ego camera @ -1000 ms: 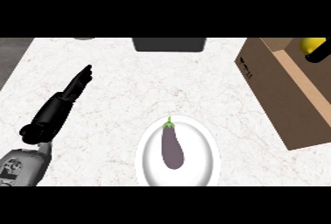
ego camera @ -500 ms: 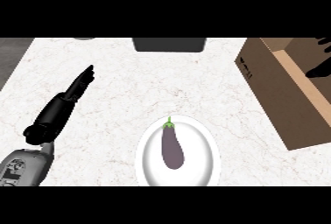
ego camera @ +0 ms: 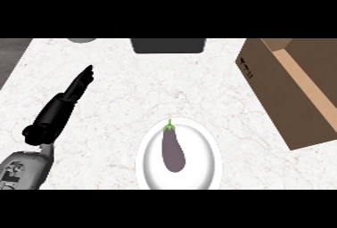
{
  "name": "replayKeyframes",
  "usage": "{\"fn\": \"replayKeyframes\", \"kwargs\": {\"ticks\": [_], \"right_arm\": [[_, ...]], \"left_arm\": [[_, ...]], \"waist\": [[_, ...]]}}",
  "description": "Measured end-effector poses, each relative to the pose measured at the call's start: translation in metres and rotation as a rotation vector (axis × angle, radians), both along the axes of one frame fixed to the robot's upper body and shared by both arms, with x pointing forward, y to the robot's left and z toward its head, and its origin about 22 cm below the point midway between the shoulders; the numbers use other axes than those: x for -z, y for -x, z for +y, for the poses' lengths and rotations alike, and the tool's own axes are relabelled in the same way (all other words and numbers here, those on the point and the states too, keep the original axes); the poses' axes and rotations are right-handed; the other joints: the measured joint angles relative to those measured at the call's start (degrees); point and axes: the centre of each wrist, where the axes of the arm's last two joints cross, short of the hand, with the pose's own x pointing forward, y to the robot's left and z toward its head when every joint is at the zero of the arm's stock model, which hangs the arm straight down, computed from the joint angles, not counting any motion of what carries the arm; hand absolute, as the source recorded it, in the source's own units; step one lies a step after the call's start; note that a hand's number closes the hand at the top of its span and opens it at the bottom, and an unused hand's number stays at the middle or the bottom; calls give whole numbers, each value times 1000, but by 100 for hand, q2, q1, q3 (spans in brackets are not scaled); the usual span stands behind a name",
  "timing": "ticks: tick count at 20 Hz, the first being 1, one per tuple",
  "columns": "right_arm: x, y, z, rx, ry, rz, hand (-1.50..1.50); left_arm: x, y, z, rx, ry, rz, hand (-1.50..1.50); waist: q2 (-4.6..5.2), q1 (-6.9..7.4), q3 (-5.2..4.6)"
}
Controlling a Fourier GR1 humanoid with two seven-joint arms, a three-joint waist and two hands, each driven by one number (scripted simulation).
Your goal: Pick the lemon from the plate and place it in the cardboard box
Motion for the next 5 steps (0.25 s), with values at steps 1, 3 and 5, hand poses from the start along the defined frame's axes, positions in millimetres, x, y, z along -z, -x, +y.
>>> {"fn": "replayKeyframes", "kwargs": {"ticks": [1, 3, 5], "right_arm": [[1, 2, -4, 28, -46, -37, -150], [7, 11, -20, 84, -119, -90, -150], [17, 23, -38, 128, -164, -140, -150]], "left_arm": [[2, 0, 3, 1, -1, 1, 0], [-2, 1, 2, 9, -1, -1, 0], [-1, 2, 5, 12, 0, 1, 0]], "waist": [[2, 0, -4], [2, 27, -8], [15, 57, -9]]}}
